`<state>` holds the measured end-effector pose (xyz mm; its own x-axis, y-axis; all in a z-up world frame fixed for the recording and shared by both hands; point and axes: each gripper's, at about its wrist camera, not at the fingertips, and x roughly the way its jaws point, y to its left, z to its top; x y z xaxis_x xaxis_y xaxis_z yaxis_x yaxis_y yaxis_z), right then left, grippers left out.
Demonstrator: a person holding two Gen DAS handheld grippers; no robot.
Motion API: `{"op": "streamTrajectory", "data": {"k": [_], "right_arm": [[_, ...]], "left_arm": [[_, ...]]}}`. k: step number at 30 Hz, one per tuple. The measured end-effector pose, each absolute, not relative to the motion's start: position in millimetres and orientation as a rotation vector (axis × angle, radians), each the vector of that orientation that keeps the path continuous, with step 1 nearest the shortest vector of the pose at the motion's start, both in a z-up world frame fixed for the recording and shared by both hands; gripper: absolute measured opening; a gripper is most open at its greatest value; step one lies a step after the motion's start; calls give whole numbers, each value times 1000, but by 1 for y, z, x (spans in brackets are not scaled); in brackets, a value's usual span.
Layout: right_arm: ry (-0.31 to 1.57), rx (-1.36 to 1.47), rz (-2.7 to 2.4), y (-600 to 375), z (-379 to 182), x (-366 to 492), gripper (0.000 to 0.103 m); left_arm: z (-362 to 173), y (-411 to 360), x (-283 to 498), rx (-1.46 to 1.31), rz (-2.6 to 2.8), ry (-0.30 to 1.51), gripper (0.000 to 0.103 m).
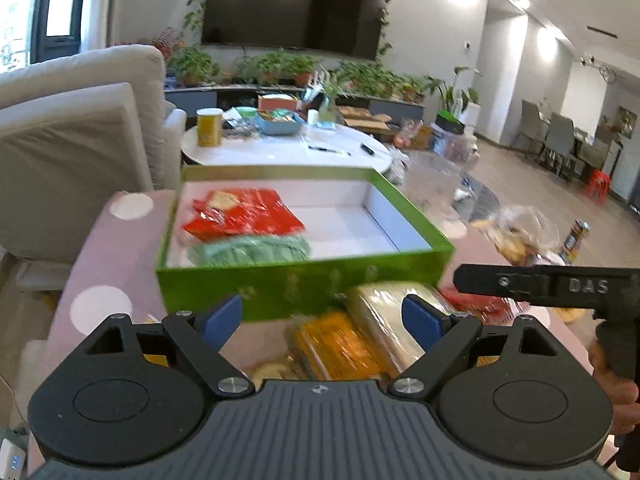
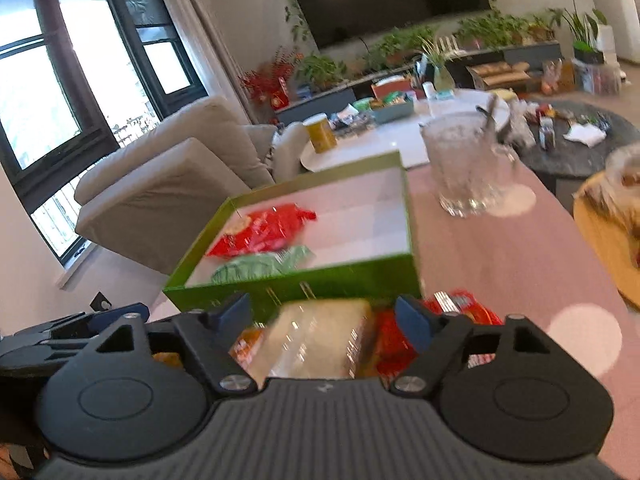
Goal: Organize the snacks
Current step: 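Grasp the wrapped sliced loaf with the right gripper and lift it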
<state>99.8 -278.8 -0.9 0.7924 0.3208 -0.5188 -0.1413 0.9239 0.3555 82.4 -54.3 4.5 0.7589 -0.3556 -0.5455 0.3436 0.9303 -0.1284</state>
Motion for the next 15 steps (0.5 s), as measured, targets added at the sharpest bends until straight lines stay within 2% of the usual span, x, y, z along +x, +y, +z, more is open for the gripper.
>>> {"op": "streamTrajectory", "data": {"k": [9, 13, 15], "right_arm": [[628, 355, 292, -288, -15, 89, 58], [638, 382, 327, -290, -18, 91, 58], [645, 395, 331, -290, -21, 93, 58]], "left_arm": [[-7, -84, 76, 34, -447, 645, 85], [-14, -91, 82, 8, -479, 692, 75], [-18, -95, 85, -7, -500, 713, 75]]}}
